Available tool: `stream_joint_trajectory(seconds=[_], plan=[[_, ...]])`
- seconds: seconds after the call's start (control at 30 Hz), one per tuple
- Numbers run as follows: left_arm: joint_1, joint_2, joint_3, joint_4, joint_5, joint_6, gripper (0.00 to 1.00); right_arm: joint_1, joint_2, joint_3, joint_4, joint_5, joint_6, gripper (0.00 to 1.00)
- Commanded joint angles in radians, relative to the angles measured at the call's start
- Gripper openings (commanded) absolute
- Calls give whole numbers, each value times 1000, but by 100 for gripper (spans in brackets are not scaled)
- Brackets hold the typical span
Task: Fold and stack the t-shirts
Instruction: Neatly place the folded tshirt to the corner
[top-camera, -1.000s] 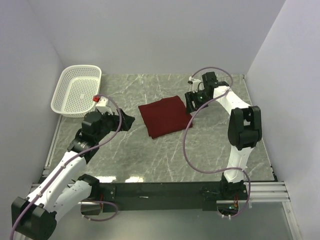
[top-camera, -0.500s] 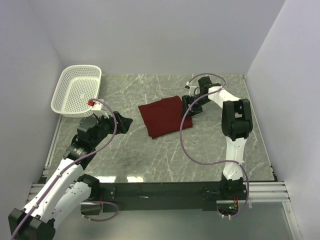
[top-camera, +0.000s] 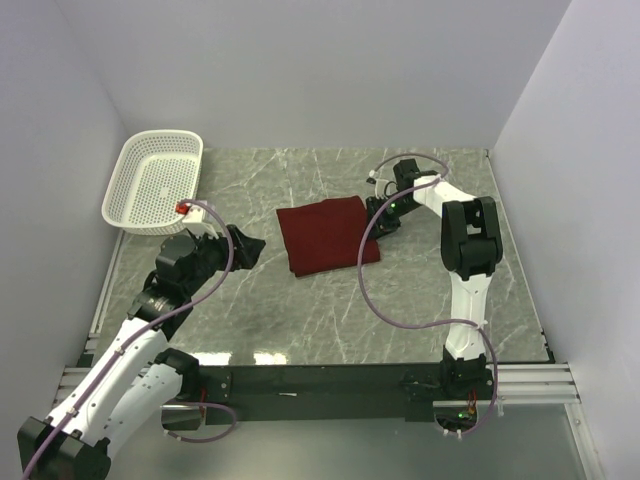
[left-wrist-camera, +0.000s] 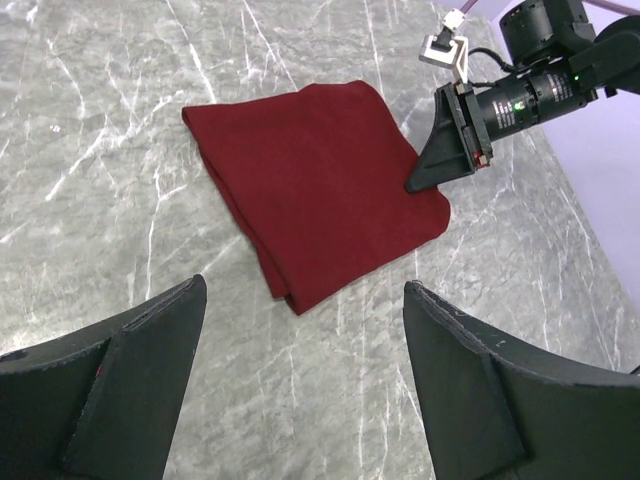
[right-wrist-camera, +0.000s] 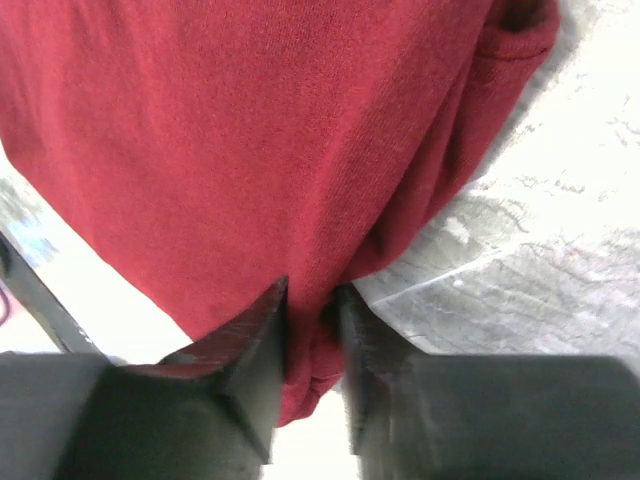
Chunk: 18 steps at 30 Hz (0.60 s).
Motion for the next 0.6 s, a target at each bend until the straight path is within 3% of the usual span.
stream_joint_trajectory(seconds=[0.0, 0.13, 0.17, 0.43, 0.57], plan=[[5, -20, -5, 21, 2, -15, 85, 7, -6, -4, -19, 22, 8, 28], [5, -34, -8, 12, -3, -15, 85, -23, -38, -13, -12, 36, 1, 13], [5, -36, -9, 14, -2, -15, 85, -36, -46, -19, -10, 41, 1, 0], [5, -28, -5, 17, 8, -9, 85, -221, -84, 12, -67, 64, -67, 0], [5, -25, -3, 20, 11, -6, 85, -318, -76, 82, -130, 197, -148, 0]])
